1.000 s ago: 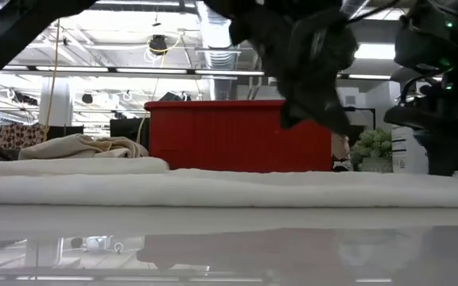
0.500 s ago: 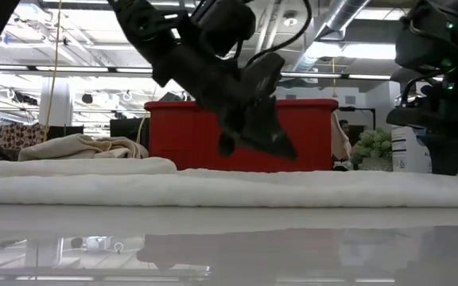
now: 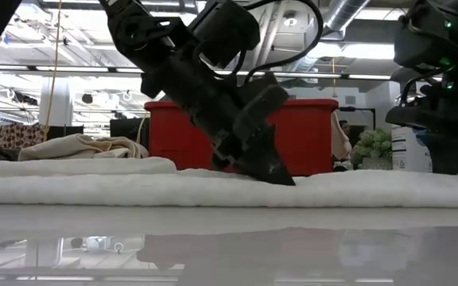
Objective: Fold Laundry from Bin
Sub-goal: Fold the white shirt
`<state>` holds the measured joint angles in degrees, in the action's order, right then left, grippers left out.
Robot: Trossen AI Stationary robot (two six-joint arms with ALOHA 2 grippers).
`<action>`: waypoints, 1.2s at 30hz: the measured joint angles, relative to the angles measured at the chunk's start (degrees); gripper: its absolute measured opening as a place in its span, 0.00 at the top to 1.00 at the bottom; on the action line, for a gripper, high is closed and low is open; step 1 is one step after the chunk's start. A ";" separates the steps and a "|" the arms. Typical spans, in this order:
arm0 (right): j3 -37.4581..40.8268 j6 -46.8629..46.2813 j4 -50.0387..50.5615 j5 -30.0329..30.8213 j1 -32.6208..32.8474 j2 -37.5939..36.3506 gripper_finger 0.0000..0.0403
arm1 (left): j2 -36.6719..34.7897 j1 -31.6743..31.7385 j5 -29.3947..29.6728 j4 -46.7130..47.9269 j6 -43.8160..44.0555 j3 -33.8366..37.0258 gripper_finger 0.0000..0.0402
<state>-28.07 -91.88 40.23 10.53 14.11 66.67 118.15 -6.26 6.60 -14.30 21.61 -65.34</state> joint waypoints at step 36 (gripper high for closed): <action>-25.01 6.41 29.68 1.61 -2.08 0.00 0.94 | -2.81 3.03 -12.65 -7.60 7.56 -0.30 1.00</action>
<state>-53.08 -85.47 69.91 12.14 12.03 66.67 115.34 -3.23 -6.04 -21.91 29.17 -65.64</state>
